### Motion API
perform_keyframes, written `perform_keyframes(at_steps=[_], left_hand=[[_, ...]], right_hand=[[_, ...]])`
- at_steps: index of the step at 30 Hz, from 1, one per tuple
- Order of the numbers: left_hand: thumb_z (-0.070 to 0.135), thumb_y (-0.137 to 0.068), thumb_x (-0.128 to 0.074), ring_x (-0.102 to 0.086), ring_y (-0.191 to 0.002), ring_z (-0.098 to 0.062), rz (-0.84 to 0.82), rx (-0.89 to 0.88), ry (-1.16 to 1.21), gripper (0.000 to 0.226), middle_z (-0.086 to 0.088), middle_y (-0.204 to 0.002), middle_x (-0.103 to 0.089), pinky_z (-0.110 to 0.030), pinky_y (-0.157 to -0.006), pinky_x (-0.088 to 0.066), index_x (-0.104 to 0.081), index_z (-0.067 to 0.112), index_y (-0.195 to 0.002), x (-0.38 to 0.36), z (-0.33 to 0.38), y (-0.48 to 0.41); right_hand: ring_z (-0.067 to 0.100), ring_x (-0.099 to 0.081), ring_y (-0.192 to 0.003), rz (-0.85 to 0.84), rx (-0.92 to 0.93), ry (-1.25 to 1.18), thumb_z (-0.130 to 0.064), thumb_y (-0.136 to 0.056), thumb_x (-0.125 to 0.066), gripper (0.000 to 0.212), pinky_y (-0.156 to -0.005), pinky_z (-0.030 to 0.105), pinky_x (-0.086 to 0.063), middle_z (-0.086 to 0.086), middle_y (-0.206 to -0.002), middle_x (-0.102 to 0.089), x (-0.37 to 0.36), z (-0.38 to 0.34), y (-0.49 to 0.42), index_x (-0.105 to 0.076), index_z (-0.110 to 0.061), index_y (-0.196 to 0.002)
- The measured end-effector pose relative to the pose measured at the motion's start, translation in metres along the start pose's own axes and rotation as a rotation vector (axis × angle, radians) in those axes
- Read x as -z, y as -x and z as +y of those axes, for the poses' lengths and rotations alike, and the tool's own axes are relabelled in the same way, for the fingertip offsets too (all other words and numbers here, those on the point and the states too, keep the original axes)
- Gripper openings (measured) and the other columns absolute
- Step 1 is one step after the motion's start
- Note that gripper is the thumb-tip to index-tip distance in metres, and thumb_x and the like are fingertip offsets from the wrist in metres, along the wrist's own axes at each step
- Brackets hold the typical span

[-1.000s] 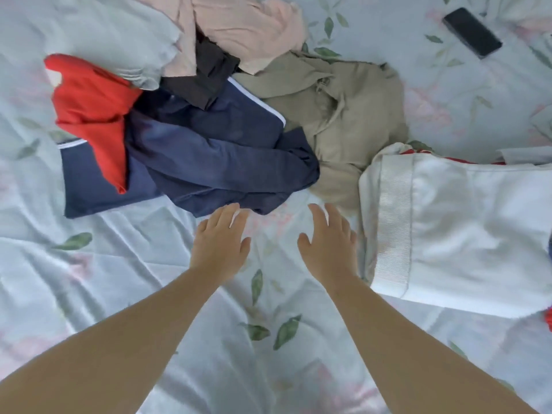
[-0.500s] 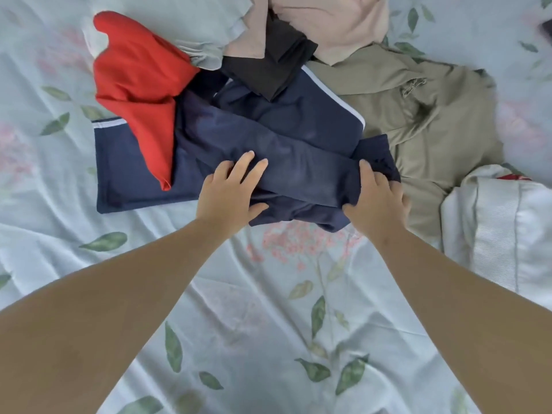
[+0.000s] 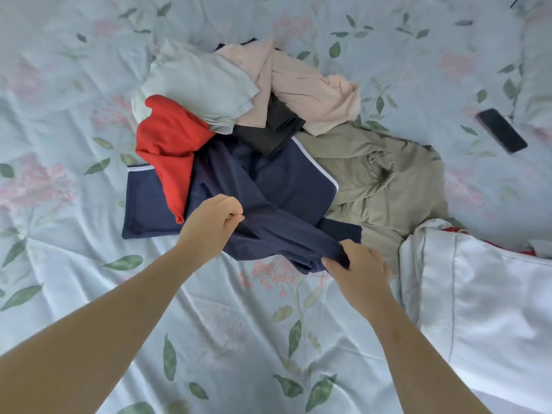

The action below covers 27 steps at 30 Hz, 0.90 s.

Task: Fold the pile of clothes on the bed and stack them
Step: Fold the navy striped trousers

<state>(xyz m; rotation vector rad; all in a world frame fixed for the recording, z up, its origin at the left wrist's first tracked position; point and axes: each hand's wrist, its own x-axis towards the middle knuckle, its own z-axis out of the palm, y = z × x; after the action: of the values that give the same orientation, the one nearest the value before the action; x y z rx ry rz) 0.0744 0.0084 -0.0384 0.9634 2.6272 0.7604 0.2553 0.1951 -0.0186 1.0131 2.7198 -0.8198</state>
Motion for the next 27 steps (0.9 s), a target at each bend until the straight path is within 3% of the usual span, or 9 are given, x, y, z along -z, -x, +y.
perform_keyframes(at_steps=[4, 8, 12, 14, 18, 20, 23, 25, 27], left_hand=[[0.008, -0.092, -0.054, -0.047, -0.076, -0.007, 0.169, 0.073, 0.174, 0.010, 0.009, -0.082, -0.052, -0.013, -0.066, -0.031, -0.060, 0.013, -0.086, 0.055, 0.043, 0.013], [0.007, -0.092, -0.055, -0.051, -0.075, -0.001, 0.269, 0.082, 0.299, 0.032, 0.013, -0.078, -0.052, -0.014, -0.068, -0.033, -0.048, 0.033, -0.075, 0.107, 0.087, 0.025], [0.006, -0.091, -0.056, -0.056, -0.077, -0.009, 0.341, 0.048, 0.360, 0.031, 0.008, -0.079, -0.058, -0.007, -0.068, -0.037, -0.052, 0.031, -0.075, 0.152, 0.130, 0.034], [0.006, -0.092, -0.056, -0.057, -0.076, -0.008, 0.388, 0.048, 0.383, 0.029, 0.005, -0.076, -0.060, -0.006, -0.066, -0.037, -0.054, 0.028, -0.073, 0.175, 0.149, 0.037], [0.006, -0.092, -0.055, -0.056, -0.067, 0.002, 0.455, 0.018, 0.484, 0.024, 0.005, -0.069, -0.059, -0.003, -0.060, -0.037, -0.056, 0.021, -0.073, 0.214, 0.183, 0.041], [0.009, -0.092, -0.055, -0.055, -0.067, -0.006, 0.497, -0.005, 0.582, 0.024, 0.006, -0.069, -0.059, -0.008, -0.060, -0.043, -0.057, 0.023, -0.073, 0.231, 0.201, 0.042], [0.012, -0.093, -0.055, -0.055, -0.073, -0.016, 0.572, -0.044, 0.689, 0.021, 0.007, -0.074, -0.059, -0.038, -0.077, -0.050, -0.058, 0.025, -0.077, 0.261, 0.230, 0.041], [0.014, -0.093, -0.055, -0.056, -0.072, -0.015, 0.622, -0.076, 0.728, 0.022, 0.010, -0.071, -0.059, -0.037, -0.073, -0.048, -0.057, 0.028, -0.075, 0.280, 0.249, 0.041], [0.020, -0.093, -0.056, -0.057, -0.070, -0.012, 0.671, -0.086, 0.744, 0.021, 0.014, -0.070, -0.060, -0.031, -0.066, -0.046, -0.057, 0.029, -0.074, 0.295, 0.263, 0.040]], right_hand=[[0.024, -0.053, -0.070, -0.011, 0.021, -0.322, -0.026, -0.091, -0.055, 0.019, -0.071, 0.035, -0.043, 0.000, -0.066, -0.055, 0.056, -0.029, 0.022, -0.052, -0.011, -0.080], [0.006, -0.047, -0.056, 0.032, 0.037, -0.570, -0.022, -0.092, -0.053, 0.015, -0.054, 0.018, -0.037, -0.007, -0.062, -0.052, 0.120, -0.060, 0.042, -0.052, -0.018, -0.078], [0.011, -0.052, -0.063, 0.065, 0.059, -0.684, -0.023, -0.093, -0.054, 0.014, -0.058, 0.022, -0.040, 0.001, -0.070, -0.056, 0.183, -0.087, 0.060, -0.055, -0.019, -0.079], [0.014, -0.054, -0.068, 0.062, 0.070, -0.713, -0.026, -0.093, -0.054, 0.015, -0.060, 0.019, -0.041, 0.003, -0.076, -0.059, 0.210, -0.099, 0.070, -0.056, -0.017, -0.081], [0.024, -0.061, -0.075, 0.031, 0.047, -0.889, -0.028, -0.092, -0.057, 0.018, -0.072, 0.033, -0.046, 0.014, -0.085, -0.066, 0.262, -0.121, 0.085, -0.064, -0.012, -0.089], [0.026, -0.065, -0.073, 0.008, 0.063, -1.067, -0.023, -0.091, -0.059, 0.017, -0.070, 0.035, -0.048, 0.016, -0.085, -0.070, 0.289, -0.133, 0.091, -0.067, -0.008, -0.091], [0.022, -0.067, -0.062, 0.034, 0.124, -1.264, -0.019, -0.090, -0.061, 0.015, -0.062, 0.031, -0.052, 0.011, -0.073, -0.071, 0.328, -0.154, 0.098, -0.067, -0.010, -0.080], [0.023, -0.066, -0.063, 0.020, 0.153, -1.374, -0.019, -0.089, -0.061, 0.017, -0.069, 0.035, -0.052, 0.010, -0.072, -0.070, 0.349, -0.167, 0.101, -0.066, -0.010, -0.076], [0.028, -0.065, -0.078, -0.030, 0.157, -1.457, -0.020, -0.089, -0.060, 0.016, -0.086, 0.045, -0.050, 0.014, -0.085, -0.070, 0.363, -0.179, 0.103, -0.069, -0.008, -0.084]])
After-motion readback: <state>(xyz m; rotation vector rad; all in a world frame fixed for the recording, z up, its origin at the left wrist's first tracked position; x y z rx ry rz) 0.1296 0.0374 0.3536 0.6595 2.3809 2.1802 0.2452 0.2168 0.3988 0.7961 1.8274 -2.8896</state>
